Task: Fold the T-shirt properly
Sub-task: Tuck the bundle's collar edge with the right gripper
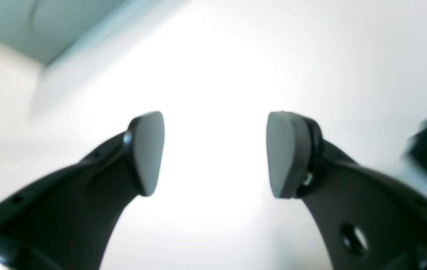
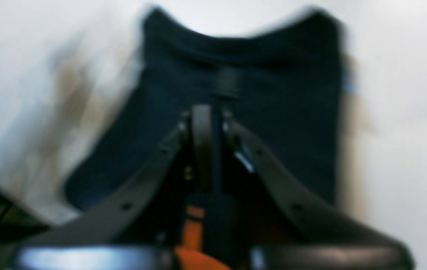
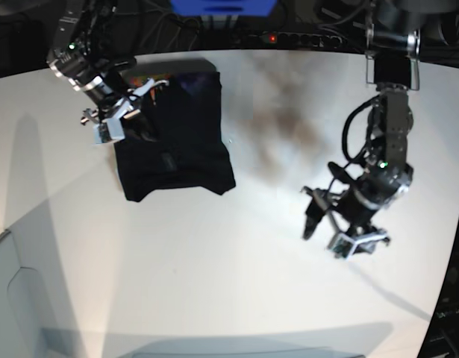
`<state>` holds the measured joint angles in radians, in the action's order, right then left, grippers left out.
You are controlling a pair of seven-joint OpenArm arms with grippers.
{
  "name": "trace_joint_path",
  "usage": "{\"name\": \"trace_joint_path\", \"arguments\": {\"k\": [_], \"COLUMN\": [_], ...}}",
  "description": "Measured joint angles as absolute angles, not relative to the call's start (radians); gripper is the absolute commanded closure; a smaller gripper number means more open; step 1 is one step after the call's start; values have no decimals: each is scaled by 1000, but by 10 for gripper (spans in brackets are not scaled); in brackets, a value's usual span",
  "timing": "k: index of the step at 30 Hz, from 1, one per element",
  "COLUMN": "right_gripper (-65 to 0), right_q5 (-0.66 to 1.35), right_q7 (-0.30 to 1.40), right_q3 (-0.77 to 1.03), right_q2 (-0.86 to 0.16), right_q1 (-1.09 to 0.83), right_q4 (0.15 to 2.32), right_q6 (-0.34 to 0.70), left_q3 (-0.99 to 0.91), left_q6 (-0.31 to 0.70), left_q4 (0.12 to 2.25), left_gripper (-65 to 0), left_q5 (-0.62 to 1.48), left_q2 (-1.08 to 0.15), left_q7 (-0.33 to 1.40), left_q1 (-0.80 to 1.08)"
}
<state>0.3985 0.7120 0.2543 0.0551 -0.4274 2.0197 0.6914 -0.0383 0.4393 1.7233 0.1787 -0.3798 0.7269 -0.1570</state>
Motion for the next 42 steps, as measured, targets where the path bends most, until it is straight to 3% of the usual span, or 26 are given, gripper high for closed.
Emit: {"name": "trace_joint_path", "arguments": {"k": [5,11,16,26,33,36,42], "right_gripper": [0,0,0,0,0,0,0], "right_q5": [394,326,240,198,186,215,189], "right_q7": [710,706,705,551,564,492,533], "right_q3": [62,-51,-47,-49,-42,-35,176], "right_q2": [37,11,5,-16,-17,-15,-15], "right_q1": [-467,-480,-484,-485,-513,-513,-494], "right_q4": [2020,2006,1930,1793,1953,2045,2000], "right_q6": [691,692,691,691,692,691,692], "left_q3": [-284,-393,-432,-432,-432,-432,-479], "left_q6": [435,442,442,442,442,442,442], "left_q4": [1694,1659,1665,1667,1667,1667,1669], "left_gripper": [-412,-412,-412,-412,-412,-412,-412], "left_q5": [169,176,176,175,176,176,183], "left_q2": [-382,-377,-377,-374,-374,-374,-371], "left_q7": [731,733,733,732,730,729,730], "left_q1": [11,91,108,136,136,139,189]}}
